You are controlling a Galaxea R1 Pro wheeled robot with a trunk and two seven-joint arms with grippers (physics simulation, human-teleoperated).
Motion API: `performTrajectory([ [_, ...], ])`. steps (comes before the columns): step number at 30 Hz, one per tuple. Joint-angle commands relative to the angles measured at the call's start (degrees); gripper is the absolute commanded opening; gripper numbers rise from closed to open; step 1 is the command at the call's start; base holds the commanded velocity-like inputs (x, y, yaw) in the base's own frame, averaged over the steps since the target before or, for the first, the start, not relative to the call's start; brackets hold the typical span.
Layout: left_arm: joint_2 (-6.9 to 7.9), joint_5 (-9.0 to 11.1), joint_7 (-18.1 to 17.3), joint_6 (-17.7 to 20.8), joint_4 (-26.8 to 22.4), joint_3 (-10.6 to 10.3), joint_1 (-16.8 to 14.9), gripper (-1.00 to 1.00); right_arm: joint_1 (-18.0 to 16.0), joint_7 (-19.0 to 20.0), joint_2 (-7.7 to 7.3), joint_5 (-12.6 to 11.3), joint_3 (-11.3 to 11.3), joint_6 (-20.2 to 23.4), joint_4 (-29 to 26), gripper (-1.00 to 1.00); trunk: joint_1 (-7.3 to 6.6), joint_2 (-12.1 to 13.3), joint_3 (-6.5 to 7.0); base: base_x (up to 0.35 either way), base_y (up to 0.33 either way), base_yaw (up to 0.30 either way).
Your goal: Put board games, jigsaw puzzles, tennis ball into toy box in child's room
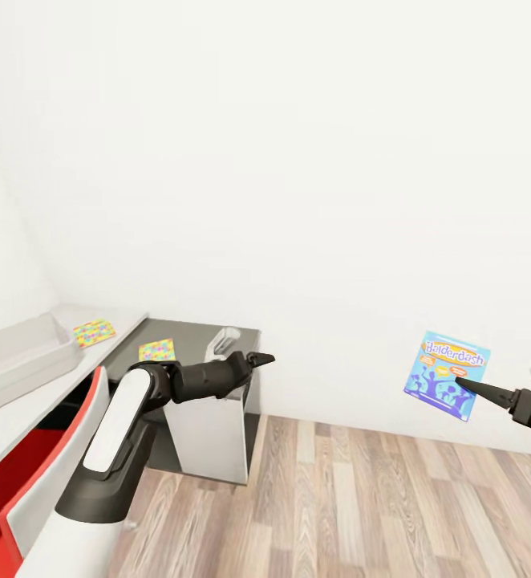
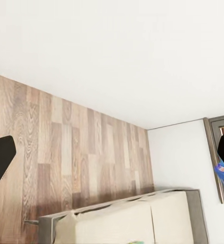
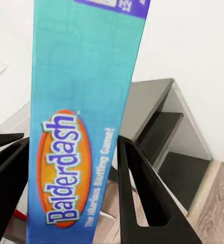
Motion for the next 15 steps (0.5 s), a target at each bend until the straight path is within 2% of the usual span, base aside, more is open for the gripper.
performTrajectory([
  [1, -0.02, 0.5, 0.6, 0.1, 0.0, 0.0, -0.1, 1.0, -0.1, 0.3, -0.01, -0.1, -0.1, 0.3, 0.0, -1.0, 0.07, -0.1, -0.11, 0.338, 0.08, 0.092],
  [7, -0.02, 0.5, 0.5, 0.1, -0.1, 0.0, 0.1, 1.0, -0.1, 0.3, -0.01, -0.1, -0.1, 0.3, 0.0, -1.0, 0.07, -0.1, 0.05, 0.25, 0.06, 0.157],
  [15, 0.03, 0.6, -1.2, 0.1, -0.4, 0.3, 0.5, 1.0, -0.1, 0.3, -0.06, -0.1, -0.1, 0.3, 0.0, -1.0, 0.07, -0.1, 0.31, 0.081, 0.019, 0.236],
])
